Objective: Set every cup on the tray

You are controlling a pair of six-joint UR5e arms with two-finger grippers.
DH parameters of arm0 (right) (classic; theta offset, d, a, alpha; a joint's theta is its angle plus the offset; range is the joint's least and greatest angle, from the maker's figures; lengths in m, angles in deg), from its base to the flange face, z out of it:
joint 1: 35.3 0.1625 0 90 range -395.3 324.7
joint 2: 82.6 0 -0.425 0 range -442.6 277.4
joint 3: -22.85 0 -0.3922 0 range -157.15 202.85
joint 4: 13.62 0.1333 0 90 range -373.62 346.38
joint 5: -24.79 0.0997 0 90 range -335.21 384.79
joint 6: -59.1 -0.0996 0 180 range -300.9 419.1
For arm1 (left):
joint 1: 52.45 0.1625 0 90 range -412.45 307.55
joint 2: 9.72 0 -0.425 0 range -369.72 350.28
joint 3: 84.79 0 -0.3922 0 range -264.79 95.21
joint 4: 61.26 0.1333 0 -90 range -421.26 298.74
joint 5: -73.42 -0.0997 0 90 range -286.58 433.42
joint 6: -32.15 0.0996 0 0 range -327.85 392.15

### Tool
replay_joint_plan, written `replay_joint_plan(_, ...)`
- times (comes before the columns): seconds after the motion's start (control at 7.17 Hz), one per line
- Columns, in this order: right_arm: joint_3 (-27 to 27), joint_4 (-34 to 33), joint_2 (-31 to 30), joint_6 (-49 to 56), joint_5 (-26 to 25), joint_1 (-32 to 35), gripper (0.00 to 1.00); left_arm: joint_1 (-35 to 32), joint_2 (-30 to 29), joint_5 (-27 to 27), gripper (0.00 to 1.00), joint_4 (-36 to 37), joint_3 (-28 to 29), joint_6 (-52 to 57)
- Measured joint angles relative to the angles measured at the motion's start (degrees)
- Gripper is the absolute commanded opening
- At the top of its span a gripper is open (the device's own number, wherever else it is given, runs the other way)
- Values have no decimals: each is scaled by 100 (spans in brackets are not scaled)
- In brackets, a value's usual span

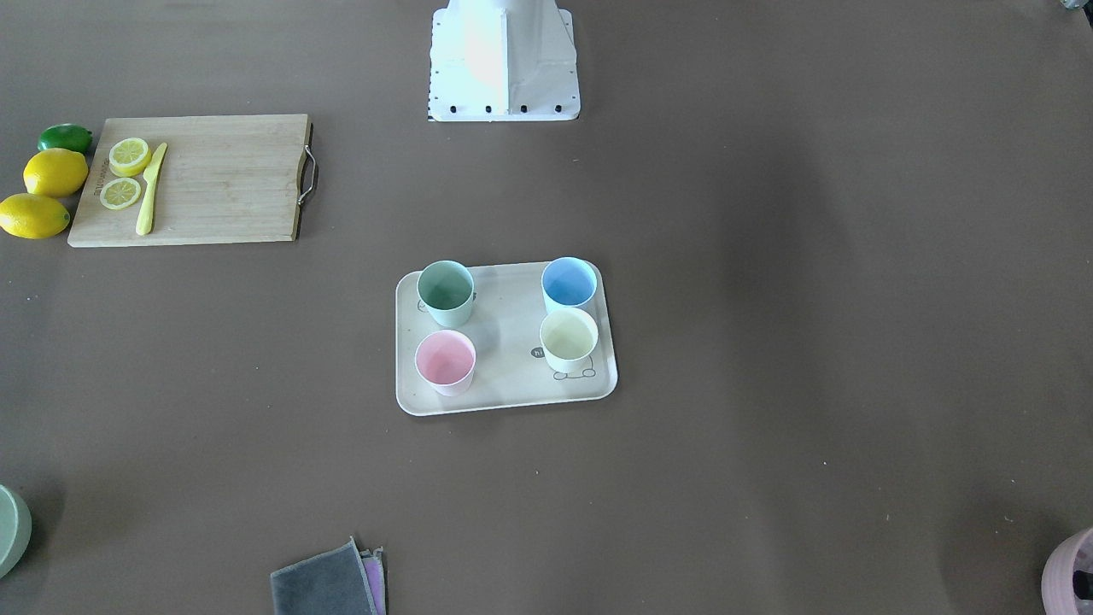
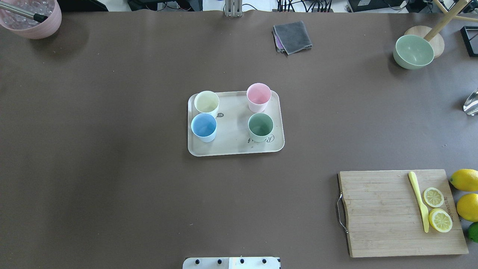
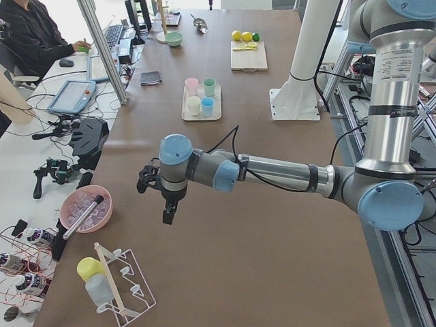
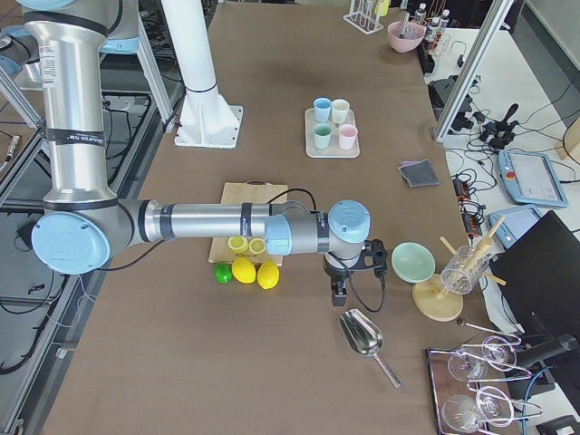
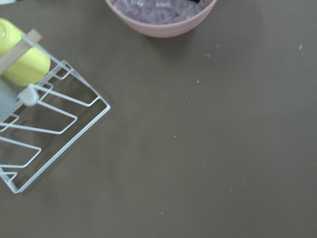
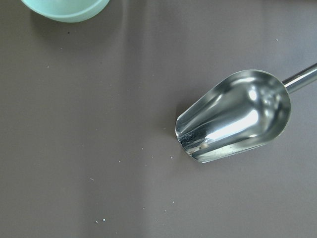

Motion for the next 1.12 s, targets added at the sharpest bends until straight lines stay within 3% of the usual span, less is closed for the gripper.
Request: replay_joint_plan(1.12,26,-11,46,-46,-65,17,100,-96,142,163,98,10,9,45)
